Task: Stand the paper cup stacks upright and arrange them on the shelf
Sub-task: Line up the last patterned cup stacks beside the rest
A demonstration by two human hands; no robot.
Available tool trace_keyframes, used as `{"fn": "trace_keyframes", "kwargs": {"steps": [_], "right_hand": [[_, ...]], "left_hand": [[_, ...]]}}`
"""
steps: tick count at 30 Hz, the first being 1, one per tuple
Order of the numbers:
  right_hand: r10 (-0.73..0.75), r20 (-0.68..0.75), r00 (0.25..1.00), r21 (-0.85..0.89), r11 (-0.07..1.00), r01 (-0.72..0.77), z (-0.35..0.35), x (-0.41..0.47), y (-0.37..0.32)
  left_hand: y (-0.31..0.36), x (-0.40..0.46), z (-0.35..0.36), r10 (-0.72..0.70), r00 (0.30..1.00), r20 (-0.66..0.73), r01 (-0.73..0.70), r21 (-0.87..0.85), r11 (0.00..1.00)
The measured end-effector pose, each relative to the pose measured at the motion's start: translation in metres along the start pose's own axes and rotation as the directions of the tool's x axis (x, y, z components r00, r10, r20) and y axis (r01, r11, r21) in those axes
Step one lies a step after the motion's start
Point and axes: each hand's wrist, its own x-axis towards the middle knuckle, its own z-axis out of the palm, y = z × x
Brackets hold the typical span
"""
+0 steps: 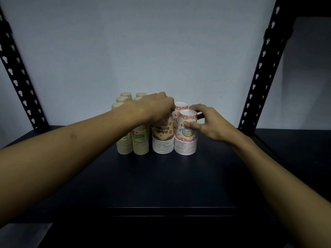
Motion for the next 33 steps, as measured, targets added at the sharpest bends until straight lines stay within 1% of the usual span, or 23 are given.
{"fn": "trace_keyframes", "kwargs": {"steps": [5,13,27,33], "right_hand": [[0.001,0.002,1.000,0.000,1.000,-0.001,0.002,0.004,0.001],[-0.001,0.001,1.000,0.017,1.000,0.001,0.006,0.005,-0.002],[-0.003,0.004,1.000,0.020,1.000,0.003,0.007,0.006,-0.008],[0.008,0.007,1.000,0.029,1.000,-0.008,0.008,0.006,-0.009]], "left_hand": [[-0.007,0.003,-0.002,-0.027,0.999,0.031,0.029,-0.063,0.998],[-0.011,0.001,-0.009,-0.035,0.996,0.077,0.039,-0.054,0.998],[-0.009,-0.008,-0.005,-0.037,0.999,0.035,0.038,-0.029,0.999],[-0.007,-0.013,-0.005,-0.020,1.000,0.009,0.020,0.039,0.999]]}}
